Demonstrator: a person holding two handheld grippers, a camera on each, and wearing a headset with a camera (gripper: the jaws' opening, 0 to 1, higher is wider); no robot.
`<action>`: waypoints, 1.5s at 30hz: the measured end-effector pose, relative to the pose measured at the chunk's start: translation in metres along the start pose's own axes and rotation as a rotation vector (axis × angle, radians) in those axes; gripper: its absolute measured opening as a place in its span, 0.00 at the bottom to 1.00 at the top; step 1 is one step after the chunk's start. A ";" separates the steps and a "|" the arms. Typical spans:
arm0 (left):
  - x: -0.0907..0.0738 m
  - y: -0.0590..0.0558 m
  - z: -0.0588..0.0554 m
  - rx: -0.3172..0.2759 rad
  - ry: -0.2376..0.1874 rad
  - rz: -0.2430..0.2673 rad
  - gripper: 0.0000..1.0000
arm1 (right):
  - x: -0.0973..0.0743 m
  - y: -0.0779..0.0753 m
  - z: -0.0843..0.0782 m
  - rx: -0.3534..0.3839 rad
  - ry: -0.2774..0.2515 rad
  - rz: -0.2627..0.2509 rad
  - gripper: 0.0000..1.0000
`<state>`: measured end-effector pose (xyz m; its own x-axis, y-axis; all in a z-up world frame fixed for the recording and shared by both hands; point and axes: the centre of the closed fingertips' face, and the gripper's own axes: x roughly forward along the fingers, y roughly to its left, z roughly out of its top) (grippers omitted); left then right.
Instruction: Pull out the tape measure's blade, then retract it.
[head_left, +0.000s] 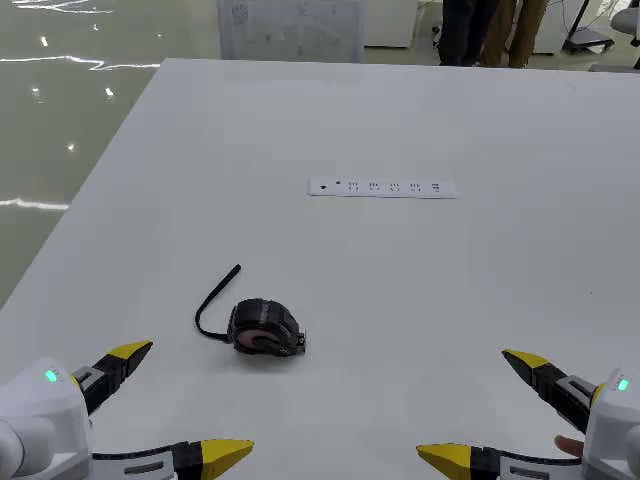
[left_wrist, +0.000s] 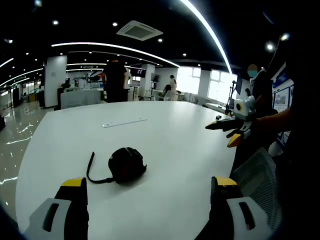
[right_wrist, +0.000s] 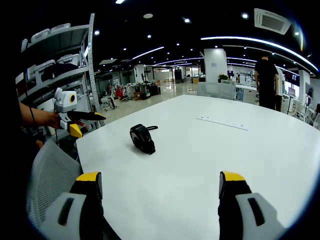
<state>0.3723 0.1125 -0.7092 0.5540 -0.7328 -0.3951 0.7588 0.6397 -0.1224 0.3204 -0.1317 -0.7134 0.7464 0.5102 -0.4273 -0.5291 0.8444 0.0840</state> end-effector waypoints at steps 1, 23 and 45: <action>0.001 0.000 0.001 -0.002 0.004 0.003 1.00 | 0.001 0.000 0.001 0.001 0.001 0.000 1.00; 0.007 0.001 0.007 0.018 0.016 0.009 1.00 | 0.004 0.003 0.000 -0.009 0.009 0.011 1.00; 0.017 0.003 0.006 0.100 0.089 -0.029 0.96 | 0.006 -0.002 0.001 -0.078 0.030 0.043 0.96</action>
<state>0.3861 0.1004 -0.7111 0.5025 -0.7243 -0.4721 0.8066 0.5893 -0.0456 0.3267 -0.1298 -0.7153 0.7108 0.5393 -0.4516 -0.5907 0.8062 0.0330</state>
